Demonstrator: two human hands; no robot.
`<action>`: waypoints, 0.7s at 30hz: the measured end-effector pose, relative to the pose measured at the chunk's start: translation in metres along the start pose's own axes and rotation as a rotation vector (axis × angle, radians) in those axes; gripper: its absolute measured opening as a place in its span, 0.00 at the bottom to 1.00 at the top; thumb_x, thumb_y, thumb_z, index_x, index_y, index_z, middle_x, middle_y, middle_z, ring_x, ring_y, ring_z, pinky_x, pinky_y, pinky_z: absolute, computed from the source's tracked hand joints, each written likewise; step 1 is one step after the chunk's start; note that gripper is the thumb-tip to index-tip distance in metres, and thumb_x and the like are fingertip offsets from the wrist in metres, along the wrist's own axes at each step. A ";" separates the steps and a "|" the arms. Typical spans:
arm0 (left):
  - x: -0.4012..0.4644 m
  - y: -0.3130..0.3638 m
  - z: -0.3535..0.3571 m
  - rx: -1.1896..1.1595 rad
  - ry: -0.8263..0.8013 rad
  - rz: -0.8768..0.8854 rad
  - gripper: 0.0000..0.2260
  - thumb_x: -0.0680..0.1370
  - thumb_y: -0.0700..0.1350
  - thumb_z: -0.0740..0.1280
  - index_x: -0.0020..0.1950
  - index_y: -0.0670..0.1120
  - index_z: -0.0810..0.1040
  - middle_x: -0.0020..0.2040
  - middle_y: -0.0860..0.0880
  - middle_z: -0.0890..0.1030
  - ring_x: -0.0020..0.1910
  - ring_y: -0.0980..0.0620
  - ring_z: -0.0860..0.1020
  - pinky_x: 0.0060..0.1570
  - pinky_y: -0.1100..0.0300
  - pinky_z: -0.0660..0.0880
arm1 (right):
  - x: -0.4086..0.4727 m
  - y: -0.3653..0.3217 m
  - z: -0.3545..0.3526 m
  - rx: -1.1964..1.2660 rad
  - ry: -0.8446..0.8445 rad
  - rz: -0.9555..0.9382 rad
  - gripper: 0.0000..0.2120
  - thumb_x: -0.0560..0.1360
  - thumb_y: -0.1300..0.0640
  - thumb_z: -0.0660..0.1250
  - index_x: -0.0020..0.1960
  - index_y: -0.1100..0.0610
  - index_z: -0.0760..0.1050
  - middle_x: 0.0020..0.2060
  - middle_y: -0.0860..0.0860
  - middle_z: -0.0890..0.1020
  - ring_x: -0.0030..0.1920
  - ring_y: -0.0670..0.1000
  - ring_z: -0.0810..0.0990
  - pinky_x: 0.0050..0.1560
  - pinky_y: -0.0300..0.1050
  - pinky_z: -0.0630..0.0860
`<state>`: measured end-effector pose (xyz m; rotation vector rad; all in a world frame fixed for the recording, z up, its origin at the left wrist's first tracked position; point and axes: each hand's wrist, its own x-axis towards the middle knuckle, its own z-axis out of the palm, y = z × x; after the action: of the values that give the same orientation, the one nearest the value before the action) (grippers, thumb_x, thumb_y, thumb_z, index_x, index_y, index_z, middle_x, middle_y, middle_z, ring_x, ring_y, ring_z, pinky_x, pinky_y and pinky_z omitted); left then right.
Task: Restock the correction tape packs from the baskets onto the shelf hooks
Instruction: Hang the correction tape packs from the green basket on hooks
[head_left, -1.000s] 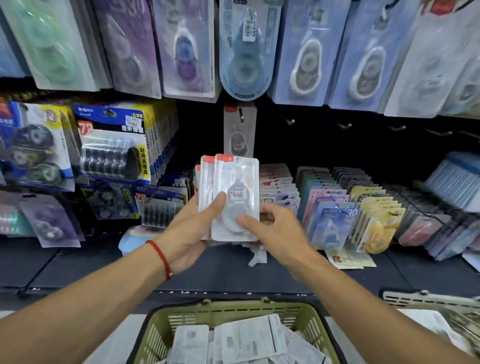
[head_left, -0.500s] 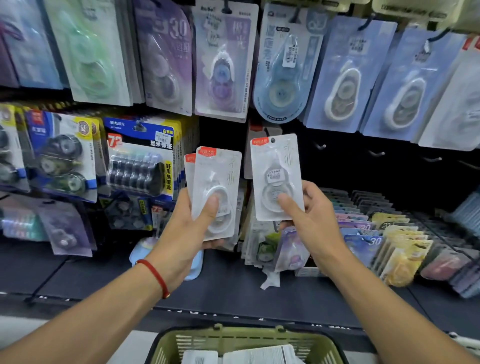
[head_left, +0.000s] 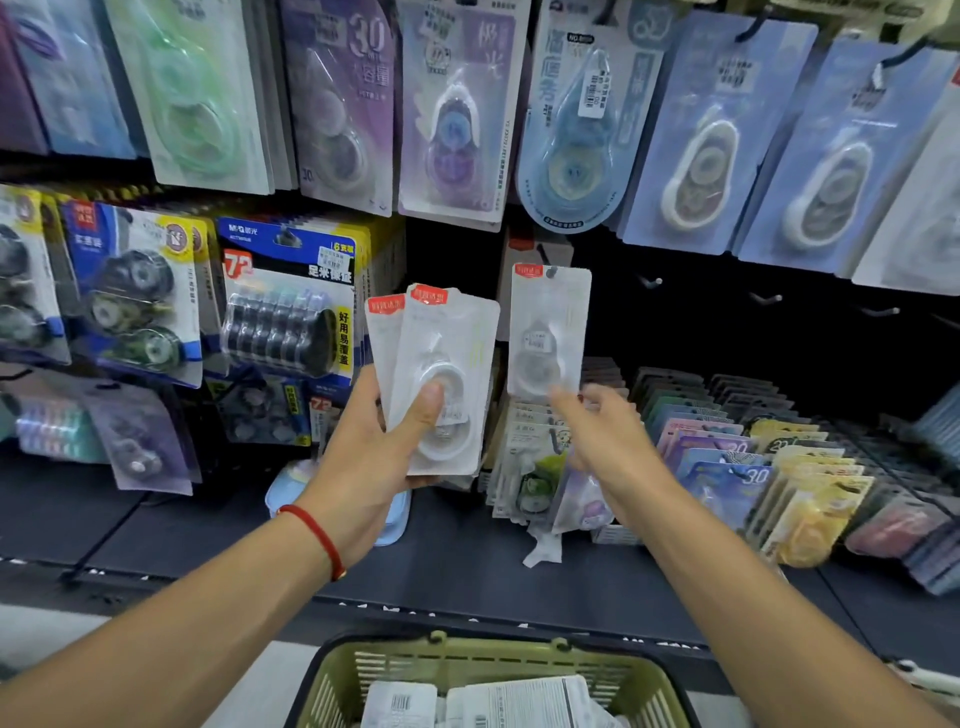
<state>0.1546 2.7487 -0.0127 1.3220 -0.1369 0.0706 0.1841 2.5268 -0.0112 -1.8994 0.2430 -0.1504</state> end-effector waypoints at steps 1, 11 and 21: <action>-0.002 -0.002 0.002 -0.015 -0.010 -0.021 0.19 0.80 0.53 0.70 0.70 0.55 0.73 0.63 0.53 0.84 0.62 0.48 0.84 0.53 0.42 0.84 | -0.002 0.003 0.001 -0.069 -0.036 -0.002 0.29 0.80 0.36 0.67 0.75 0.49 0.71 0.64 0.45 0.78 0.63 0.51 0.80 0.67 0.61 0.79; -0.003 -0.009 0.006 -0.091 -0.122 -0.095 0.23 0.77 0.50 0.74 0.71 0.55 0.73 0.63 0.48 0.85 0.59 0.42 0.86 0.52 0.37 0.84 | -0.028 -0.005 0.019 -0.053 -0.184 -0.387 0.10 0.76 0.47 0.77 0.56 0.48 0.84 0.48 0.40 0.88 0.49 0.40 0.86 0.52 0.37 0.82; -0.002 -0.001 0.003 -0.082 -0.033 -0.139 0.14 0.84 0.46 0.68 0.70 0.54 0.75 0.61 0.49 0.86 0.58 0.44 0.86 0.46 0.44 0.85 | -0.017 -0.021 -0.002 0.282 0.031 -0.371 0.11 0.81 0.49 0.72 0.61 0.48 0.76 0.49 0.42 0.89 0.48 0.43 0.87 0.44 0.36 0.81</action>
<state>0.1525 2.7456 -0.0133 1.2478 -0.0751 -0.0746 0.1694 2.5361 0.0094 -1.6448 -0.1098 -0.4414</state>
